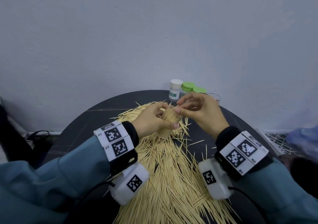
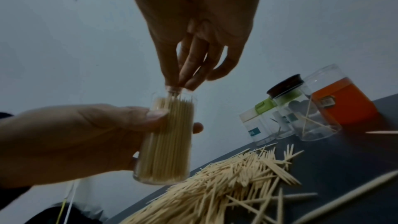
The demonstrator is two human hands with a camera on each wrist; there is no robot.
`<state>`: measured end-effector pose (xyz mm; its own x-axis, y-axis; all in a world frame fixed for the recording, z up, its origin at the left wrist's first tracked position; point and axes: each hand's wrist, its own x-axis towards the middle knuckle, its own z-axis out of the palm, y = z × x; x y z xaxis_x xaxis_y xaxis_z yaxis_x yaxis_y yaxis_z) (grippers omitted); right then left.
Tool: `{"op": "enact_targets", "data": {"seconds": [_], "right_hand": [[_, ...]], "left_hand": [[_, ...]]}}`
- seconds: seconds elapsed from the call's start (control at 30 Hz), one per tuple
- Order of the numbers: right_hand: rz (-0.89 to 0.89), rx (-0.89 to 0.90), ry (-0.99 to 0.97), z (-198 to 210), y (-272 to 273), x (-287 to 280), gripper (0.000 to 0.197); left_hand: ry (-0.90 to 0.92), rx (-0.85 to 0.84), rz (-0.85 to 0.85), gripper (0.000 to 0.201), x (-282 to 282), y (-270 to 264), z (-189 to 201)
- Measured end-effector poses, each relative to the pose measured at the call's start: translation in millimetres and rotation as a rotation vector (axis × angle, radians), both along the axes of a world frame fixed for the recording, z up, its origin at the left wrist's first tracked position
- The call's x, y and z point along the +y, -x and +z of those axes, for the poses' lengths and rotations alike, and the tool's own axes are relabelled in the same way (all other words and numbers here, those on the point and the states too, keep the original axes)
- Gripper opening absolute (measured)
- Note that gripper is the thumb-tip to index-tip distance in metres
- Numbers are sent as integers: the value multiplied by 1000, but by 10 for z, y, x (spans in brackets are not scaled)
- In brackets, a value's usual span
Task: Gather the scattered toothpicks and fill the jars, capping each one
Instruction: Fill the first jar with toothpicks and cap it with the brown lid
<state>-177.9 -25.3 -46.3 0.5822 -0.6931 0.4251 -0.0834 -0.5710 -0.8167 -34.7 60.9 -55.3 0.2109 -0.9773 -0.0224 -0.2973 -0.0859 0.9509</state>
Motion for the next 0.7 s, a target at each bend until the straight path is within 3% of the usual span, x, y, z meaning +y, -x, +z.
{"op": "enact_targets", "data": {"seconds": [0.1,0.23,0.4,0.57,0.7], "right_hand": [[-38,18,17,1,43,-29,18],[63,30,-23,32,32,3,13],[-73,32,101,45,32,15,10],[-1,169,127,28,13,67,10],[-68,123,144,48,36,35,10]], "left_hand": [[-8,2,-30,49,10,14,18],[-2,5,-45,52,12,21,15],[-7,39,-9,52,-1,-7,4],[-3,25,-39,48,-11,-14,-13],[-5,10,-24,50,-19,-20,-26]]}}
